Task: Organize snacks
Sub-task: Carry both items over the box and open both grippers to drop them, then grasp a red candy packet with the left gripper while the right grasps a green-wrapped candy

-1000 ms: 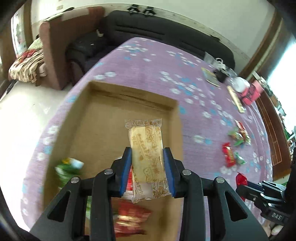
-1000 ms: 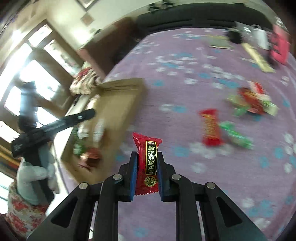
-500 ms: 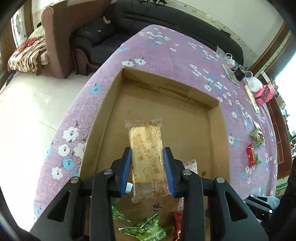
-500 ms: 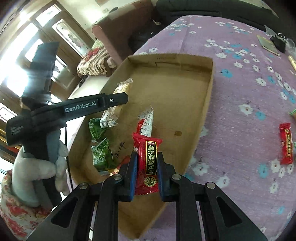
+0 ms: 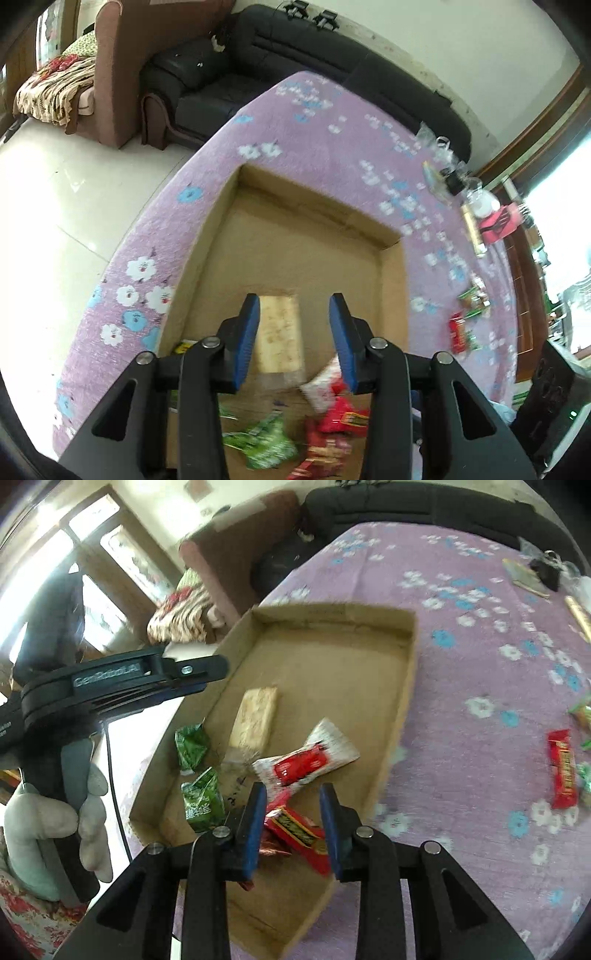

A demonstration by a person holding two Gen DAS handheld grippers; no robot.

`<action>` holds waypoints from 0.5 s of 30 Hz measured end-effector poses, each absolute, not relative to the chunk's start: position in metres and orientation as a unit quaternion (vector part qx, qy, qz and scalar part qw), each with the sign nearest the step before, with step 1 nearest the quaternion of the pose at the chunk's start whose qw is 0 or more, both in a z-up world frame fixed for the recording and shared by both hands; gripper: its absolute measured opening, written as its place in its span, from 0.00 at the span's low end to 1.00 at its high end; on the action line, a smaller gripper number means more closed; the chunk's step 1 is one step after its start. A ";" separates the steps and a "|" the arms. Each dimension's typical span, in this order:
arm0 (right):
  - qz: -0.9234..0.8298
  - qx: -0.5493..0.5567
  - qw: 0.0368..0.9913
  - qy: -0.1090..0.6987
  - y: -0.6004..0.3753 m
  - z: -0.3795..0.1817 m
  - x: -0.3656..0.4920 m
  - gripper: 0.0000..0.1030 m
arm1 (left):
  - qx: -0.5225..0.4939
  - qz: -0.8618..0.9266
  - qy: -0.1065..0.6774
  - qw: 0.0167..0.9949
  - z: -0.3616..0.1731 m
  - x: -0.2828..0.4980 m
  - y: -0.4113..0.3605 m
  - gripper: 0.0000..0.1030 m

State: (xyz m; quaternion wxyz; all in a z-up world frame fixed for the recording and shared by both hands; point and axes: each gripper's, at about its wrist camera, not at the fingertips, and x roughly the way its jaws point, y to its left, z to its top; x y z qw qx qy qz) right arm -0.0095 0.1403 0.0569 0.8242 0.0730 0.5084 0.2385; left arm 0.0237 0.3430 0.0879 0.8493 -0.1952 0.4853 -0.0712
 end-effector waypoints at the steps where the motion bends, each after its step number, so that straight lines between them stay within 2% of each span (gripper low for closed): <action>1: 0.227 0.081 0.829 0.504 0.125 0.059 -0.011 0.29 | -0.197 -0.077 0.481 0.851 0.093 0.023 0.339 0.43; 6: 0.158 0.101 0.849 0.493 0.043 0.062 -0.017 0.29 | -0.198 -0.121 0.466 0.854 0.115 0.017 0.300 0.53; 11: 0.083 0.050 0.866 0.490 -0.041 0.058 -0.011 0.32 | -0.185 -0.162 0.478 0.843 0.117 0.017 0.249 0.54; 15: 0.082 -0.007 0.870 0.486 -0.063 0.054 -0.003 0.35 | -0.179 -0.180 0.500 0.828 0.104 0.021 0.205 0.54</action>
